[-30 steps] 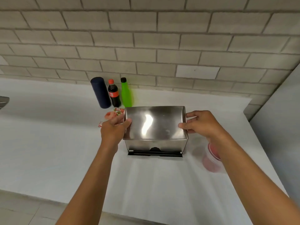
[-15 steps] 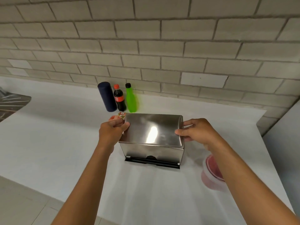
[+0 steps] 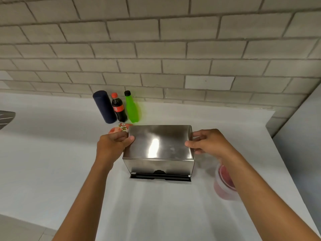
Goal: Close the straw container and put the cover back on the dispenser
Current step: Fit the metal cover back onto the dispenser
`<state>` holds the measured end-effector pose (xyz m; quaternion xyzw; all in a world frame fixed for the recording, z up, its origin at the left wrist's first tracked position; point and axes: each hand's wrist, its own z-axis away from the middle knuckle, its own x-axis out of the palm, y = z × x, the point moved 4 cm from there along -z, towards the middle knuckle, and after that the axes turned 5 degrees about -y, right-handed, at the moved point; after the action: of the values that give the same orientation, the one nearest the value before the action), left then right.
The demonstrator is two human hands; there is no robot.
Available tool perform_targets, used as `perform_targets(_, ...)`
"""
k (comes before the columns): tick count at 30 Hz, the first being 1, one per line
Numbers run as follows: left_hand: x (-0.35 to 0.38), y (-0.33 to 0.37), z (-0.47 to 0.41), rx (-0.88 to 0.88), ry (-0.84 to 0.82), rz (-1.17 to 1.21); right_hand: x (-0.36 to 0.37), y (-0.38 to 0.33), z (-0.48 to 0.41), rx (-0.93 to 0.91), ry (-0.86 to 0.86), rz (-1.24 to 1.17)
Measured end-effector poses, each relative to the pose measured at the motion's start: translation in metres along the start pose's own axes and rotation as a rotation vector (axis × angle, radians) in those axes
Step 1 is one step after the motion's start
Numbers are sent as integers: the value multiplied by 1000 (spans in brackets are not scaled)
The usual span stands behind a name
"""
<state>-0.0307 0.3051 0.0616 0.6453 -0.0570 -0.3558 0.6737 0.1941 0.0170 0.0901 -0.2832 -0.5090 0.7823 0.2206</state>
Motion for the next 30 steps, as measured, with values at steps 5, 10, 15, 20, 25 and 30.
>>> perform_targets(5,-3,3,-7,35,-60,-29,3,-3,3,20,44,22)
perform_targets(10,-3,9,-12,75,-106,-70,4,-7,3,30,60,61)
perform_targets(15,-3,11,-13,110,-114,-103,6,-7,2,47,61,101)
perform_targets(20,-2,18,-9,122,-111,-148,8,-7,1,69,74,141)
perform_targets(25,-1,18,-9,124,-111,-181,9,-7,-1,91,73,170)
perform_targets(30,-1,14,-9,129,-131,-164,11,-1,3,104,108,125)
